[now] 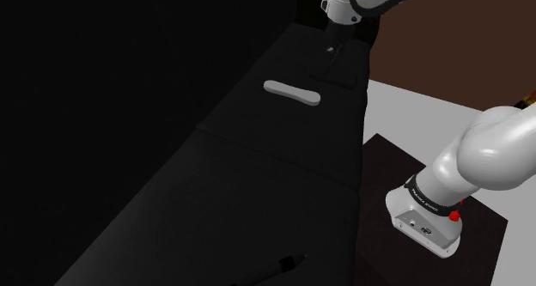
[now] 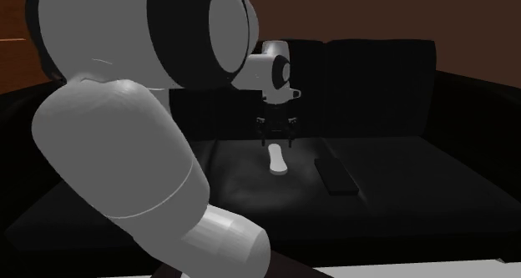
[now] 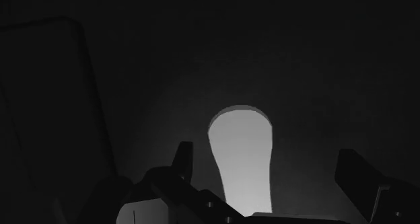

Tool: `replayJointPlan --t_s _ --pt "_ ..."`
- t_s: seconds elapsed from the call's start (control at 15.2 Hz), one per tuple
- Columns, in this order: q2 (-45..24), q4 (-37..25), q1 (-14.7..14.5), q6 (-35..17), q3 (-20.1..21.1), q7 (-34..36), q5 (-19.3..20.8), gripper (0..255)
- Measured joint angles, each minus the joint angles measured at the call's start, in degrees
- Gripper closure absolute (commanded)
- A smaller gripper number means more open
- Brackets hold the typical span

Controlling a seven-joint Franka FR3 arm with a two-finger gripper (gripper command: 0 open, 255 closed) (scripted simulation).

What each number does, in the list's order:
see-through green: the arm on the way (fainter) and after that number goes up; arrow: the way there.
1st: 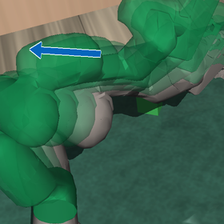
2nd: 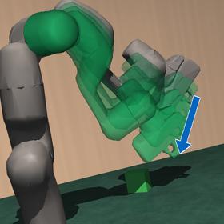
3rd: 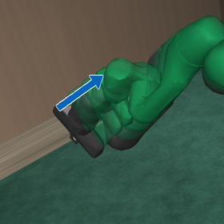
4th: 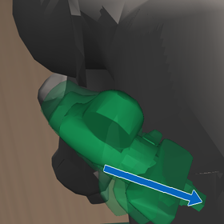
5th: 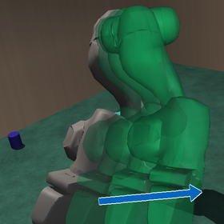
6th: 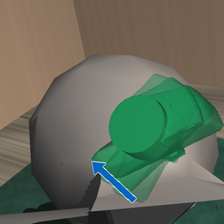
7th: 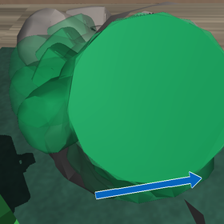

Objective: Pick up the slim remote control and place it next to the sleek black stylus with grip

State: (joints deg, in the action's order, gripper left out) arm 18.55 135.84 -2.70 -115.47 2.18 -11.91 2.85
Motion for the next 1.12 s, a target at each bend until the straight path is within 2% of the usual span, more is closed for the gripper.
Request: replayJointPlan --t_s 0.59,1.12 --pt "-18.99 -9.58 -1.73 -10.51 0.92 -4.54 -0.47 0" --pt "-23.51 -8.53 -1.65 -16.14 0.81 -5.07 -0.14 0"
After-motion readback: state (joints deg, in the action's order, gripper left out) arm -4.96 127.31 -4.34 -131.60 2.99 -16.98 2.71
